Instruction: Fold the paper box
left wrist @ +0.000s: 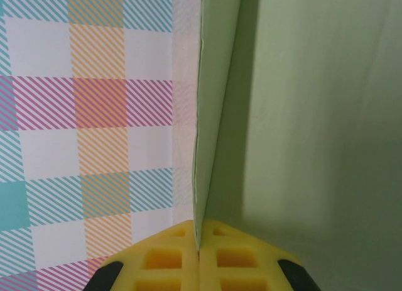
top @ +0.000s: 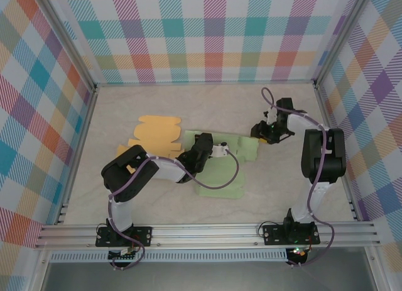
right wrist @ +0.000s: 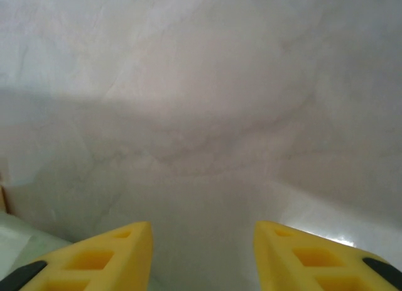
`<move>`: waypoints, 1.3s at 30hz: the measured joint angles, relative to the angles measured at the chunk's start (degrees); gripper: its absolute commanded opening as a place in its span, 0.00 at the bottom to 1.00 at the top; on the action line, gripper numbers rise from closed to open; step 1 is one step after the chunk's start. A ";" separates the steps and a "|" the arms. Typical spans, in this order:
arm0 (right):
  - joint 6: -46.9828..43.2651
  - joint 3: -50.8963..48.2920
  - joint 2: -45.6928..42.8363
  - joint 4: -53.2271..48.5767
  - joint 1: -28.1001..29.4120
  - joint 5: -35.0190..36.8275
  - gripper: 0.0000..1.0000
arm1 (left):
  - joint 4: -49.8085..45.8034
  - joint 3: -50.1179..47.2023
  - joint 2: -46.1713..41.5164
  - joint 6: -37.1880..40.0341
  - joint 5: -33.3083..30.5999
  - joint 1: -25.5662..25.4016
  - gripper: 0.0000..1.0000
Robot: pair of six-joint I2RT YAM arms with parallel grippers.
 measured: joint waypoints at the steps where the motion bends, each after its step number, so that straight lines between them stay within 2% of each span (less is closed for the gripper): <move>1: 0.46 -1.46 -1.42 0.76 0.00 -0.68 0.47 | 0.00 0.09 0.02 0.09 0.02 0.00 0.00; 6: 2.36 -6.56 -6.58 5.40 0.00 -3.45 0.47 | 0.90 0.52 0.07 0.15 0.00 -0.11 0.00; 21: 11.87 -17.92 -13.64 19.08 0.00 -10.64 0.46 | 3.89 0.98 0.26 0.09 -0.02 0.09 0.00; 28: 18.12 -19.17 -17.44 24.61 0.00 -13.68 0.46 | 6.62 0.98 0.96 0.11 -0.94 0.46 0.00; 39: 24.41 -19.61 -17.31 33.24 0.00 -18.01 0.47 | 14.78 0.98 4.61 3.13 -2.03 0.57 0.00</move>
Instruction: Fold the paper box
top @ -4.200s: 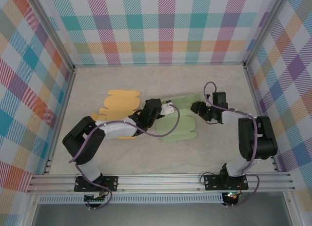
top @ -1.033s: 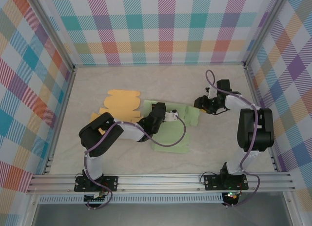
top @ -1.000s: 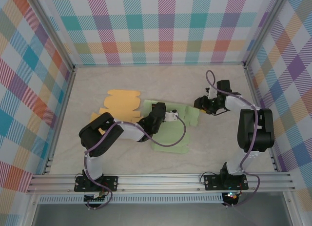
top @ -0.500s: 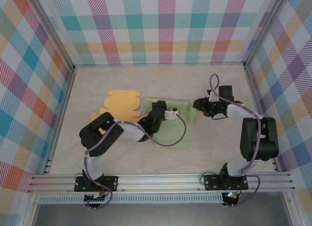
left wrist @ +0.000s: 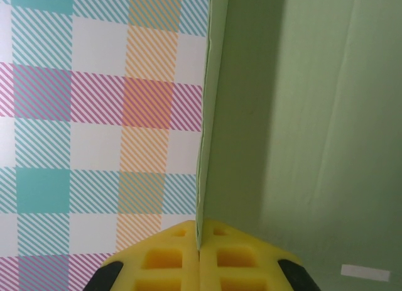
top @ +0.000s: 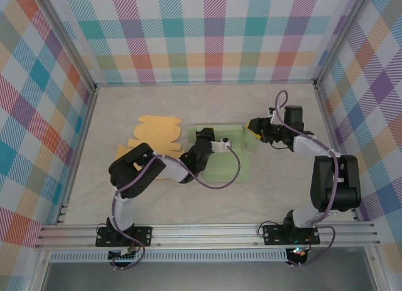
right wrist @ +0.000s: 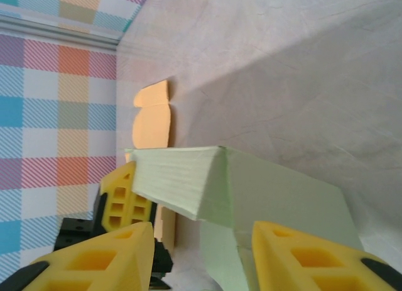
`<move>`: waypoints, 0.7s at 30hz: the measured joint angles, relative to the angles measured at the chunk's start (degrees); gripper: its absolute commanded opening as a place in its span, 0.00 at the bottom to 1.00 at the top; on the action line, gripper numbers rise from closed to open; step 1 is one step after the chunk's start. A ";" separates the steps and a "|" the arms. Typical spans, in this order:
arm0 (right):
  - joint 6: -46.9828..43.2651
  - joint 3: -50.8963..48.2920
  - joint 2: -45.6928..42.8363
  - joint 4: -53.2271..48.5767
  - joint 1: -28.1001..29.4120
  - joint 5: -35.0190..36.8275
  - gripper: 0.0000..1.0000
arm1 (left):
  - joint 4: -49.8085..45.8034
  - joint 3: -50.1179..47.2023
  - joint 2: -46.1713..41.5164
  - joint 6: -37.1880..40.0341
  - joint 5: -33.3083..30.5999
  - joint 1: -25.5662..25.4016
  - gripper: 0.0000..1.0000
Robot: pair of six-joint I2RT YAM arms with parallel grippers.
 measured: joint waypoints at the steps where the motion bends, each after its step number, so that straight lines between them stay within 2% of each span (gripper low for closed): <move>1: 0.09 -0.07 0.02 0.09 -0.02 -0.11 0.47 | 0.76 0.00 0.28 0.57 -0.13 0.00 0.00; 6: -1.49 1.03 0.02 -3.30 -1.44 2.27 0.47 | 3.67 -0.59 0.72 2.47 -0.37 0.11 0.00; 12: -4.15 6.73 1.18 -8.04 -5.46 7.17 0.47 | 4.72 -1.44 0.72 3.15 -0.37 0.15 0.00; 21: -7.61 13.09 13.33 -11.30 -10.05 10.29 0.44 | 5.51 -1.51 0.72 4.07 -0.35 0.15 0.00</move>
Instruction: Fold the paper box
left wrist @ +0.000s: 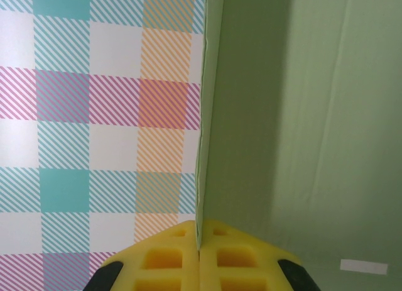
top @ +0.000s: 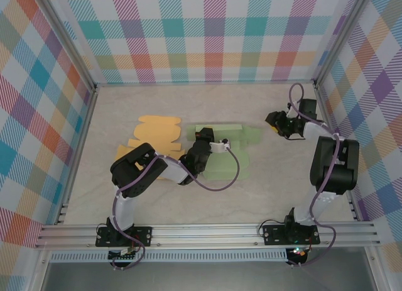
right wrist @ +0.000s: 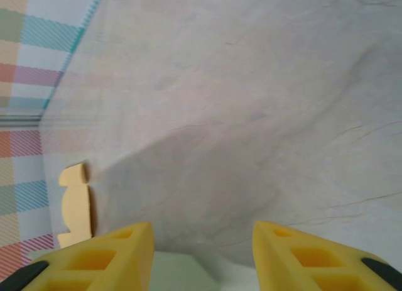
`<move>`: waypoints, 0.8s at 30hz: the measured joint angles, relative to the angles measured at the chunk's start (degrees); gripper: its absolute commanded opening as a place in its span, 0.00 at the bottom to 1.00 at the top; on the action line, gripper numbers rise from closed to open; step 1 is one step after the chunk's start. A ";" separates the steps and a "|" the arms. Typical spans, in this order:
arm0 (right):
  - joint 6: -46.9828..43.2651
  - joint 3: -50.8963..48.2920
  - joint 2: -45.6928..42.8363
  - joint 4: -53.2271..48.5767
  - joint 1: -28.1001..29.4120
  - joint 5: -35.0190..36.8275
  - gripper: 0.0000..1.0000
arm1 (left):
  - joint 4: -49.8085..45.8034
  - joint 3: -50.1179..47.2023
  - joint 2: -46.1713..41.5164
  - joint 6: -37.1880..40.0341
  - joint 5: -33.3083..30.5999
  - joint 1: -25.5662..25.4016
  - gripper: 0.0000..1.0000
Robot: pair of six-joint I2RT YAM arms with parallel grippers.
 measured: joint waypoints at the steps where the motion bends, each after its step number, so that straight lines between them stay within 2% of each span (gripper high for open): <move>1: -0.26 0.57 1.57 -0.15 -0.13 -0.20 0.44 | 0.00 0.00 0.00 0.02 -0.02 0.00 0.00; 6: -0.26 -3.39 2.75 1.99 0.07 -2.84 0.44 | 0.04 0.02 0.13 0.04 -0.04 0.07 0.00; 12: 0.11 -12.17 -2.08 4.00 2.21 -3.96 0.45 | 0.48 0.24 1.90 0.24 -0.20 0.15 0.00; 24: -0.96 -18.01 -8.90 8.39 7.63 -3.48 0.46 | 0.48 1.64 3.04 0.22 -0.20 0.22 0.00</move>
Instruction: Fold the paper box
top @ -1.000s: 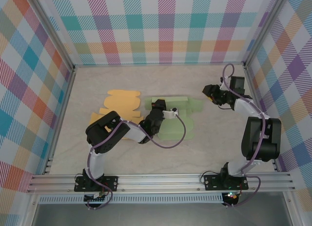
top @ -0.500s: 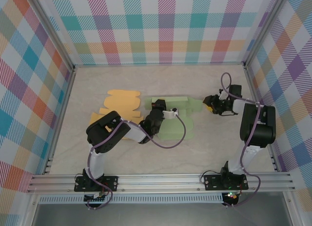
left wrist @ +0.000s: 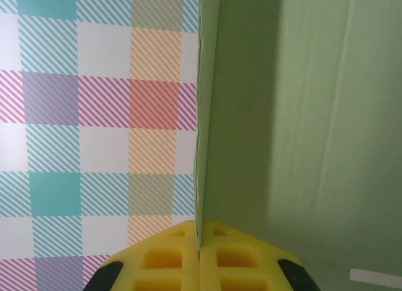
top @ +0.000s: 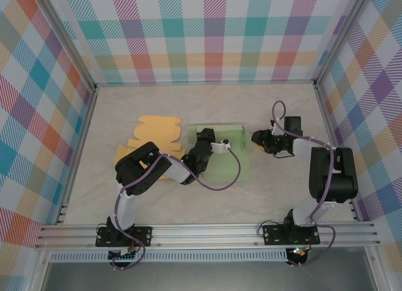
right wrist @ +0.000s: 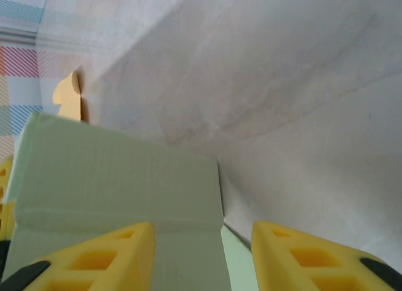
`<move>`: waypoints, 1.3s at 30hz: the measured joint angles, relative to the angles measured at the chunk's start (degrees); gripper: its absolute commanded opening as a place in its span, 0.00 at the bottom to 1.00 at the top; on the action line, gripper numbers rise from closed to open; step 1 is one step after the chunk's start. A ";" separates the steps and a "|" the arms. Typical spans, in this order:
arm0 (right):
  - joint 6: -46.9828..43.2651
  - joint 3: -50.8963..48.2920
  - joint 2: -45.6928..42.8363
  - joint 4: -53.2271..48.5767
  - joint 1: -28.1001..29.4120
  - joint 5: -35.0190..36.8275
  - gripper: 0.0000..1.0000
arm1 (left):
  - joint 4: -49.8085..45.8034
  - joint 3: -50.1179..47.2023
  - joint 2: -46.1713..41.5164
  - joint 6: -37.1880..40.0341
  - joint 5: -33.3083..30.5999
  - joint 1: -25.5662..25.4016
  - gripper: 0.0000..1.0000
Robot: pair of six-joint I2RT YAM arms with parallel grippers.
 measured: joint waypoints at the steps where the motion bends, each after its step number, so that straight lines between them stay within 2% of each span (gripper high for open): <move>1: 0.02 -0.85 -0.90 0.22 0.39 0.37 0.46 | 0.00 0.00 0.00 0.00 0.02 0.00 0.00; 15: -0.26 -3.93 -3.37 2.75 6.34 2.89 0.54 | 0.15 0.59 0.96 0.00 0.00 0.11 0.00; 39: -2.19 0.79 2.27 5.99 10.86 13.33 0.47 | 1.25 0.70 1.40 -0.52 0.07 0.11 0.00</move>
